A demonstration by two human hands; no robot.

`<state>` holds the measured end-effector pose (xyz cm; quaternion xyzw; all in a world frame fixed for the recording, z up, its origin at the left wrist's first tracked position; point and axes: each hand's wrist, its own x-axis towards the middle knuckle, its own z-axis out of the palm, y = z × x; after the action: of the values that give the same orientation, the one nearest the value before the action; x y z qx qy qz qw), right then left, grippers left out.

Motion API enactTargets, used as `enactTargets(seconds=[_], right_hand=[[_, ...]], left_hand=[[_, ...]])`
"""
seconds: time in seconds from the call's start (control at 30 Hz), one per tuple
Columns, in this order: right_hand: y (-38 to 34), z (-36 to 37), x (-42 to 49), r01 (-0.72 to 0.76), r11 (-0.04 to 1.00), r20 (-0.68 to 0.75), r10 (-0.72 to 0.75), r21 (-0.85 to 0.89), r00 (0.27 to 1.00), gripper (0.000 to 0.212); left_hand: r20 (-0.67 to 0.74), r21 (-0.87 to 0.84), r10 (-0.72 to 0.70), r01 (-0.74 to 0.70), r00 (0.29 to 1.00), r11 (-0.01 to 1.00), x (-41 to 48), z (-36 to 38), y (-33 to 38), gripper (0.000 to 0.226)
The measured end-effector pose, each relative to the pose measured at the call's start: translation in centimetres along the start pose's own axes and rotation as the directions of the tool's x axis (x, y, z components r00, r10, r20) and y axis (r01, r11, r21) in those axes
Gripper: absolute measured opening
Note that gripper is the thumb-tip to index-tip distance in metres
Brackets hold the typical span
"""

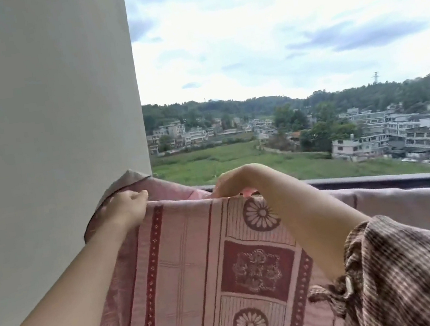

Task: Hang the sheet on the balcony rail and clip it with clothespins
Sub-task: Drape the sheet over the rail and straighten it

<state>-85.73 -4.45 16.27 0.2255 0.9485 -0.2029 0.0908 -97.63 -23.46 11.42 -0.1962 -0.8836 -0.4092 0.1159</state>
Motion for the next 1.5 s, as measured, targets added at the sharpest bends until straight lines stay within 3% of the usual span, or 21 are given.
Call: enactTargets(seconds=[0.1,0.17,0.27,0.47,0.77,0.9,1.0,1.17,1.23,1.33,1.47,1.5], right_hand=[[1.2,-0.1,-1.8,0.127,0.991,-0.156,-0.132,-0.042,0.979,0.044],[2.1,-0.1,-4.0,0.186,0.981,-0.295,-0.193,-0.052,0.936,0.038],[5.3,0.1,-7.5,0.188,0.974,-0.481,-0.224,-0.122,0.847,0.03],[15.6,1.0,-17.1,0.079,0.996,-0.733,-0.087,-0.046,0.675,0.023],[33.1,1.8,-30.7,-0.209,0.978,-0.835,0.111,-0.005,0.539,0.033],[41.0,1.2,-34.9,-0.4,0.914,-0.832,0.171,-0.065,0.528,0.038],[45.4,0.5,-37.1,-0.457,0.883,-0.823,0.181,-0.104,0.539,0.037],[47.9,-0.4,-37.1,-0.266,0.946,-0.871,-0.034,-0.187,0.491,0.026],[48.1,-1.3,-36.6,-0.199,0.963,-0.861,-0.06,-0.183,0.505,0.024],[48.4,-3.0,-36.2,-0.218,0.96,-0.854,-0.04,-0.178,0.519,0.021],[48.8,-4.8,-35.8,-0.176,0.983,-0.934,0.011,-0.056,0.356,0.02],[48.9,-4.8,-35.8,-0.123,0.992,-0.933,0.024,-0.022,0.358,0.021]], left_hand=[[-0.068,0.2,-0.05,0.063,0.996,0.978,-1.5,1.3,1.6,0.038],[-0.102,0.246,0.1,-0.072,0.99,0.967,-2.5,2.3,3.3,0.038],[-0.105,0.16,0.296,-0.278,0.949,0.947,-4.8,4.5,6.4,0.038],[-0.051,0.089,0.541,-0.536,0.839,0.839,-14.2,9.4,15.0,0.03],[0.064,-0.037,0.726,-0.725,0.685,0.687,-27.3,16.9,27.3,0.034],[0.089,-0.011,0.698,-0.7,0.711,0.714,-31.1,20.4,32.1,0.038],[-0.014,-0.076,0.679,-0.678,0.734,0.732,-32.3,22.2,33.7,0.027],[-0.193,-0.113,0.631,-0.656,0.751,0.746,-32.0,22.8,33.6,0.016],[-0.203,-0.058,0.617,-0.638,0.761,0.768,-31.5,22.9,33.8,0.018],[-0.217,-0.019,0.616,-0.634,0.758,0.773,-31.2,22.9,34.5,0.02],[-0.294,-0.068,0.55,-0.591,0.782,0.804,-31.1,23.2,37.6,0.023],[-0.271,-0.076,0.526,-0.563,0.806,0.823,-31.1,23.5,38.4,0.023]])
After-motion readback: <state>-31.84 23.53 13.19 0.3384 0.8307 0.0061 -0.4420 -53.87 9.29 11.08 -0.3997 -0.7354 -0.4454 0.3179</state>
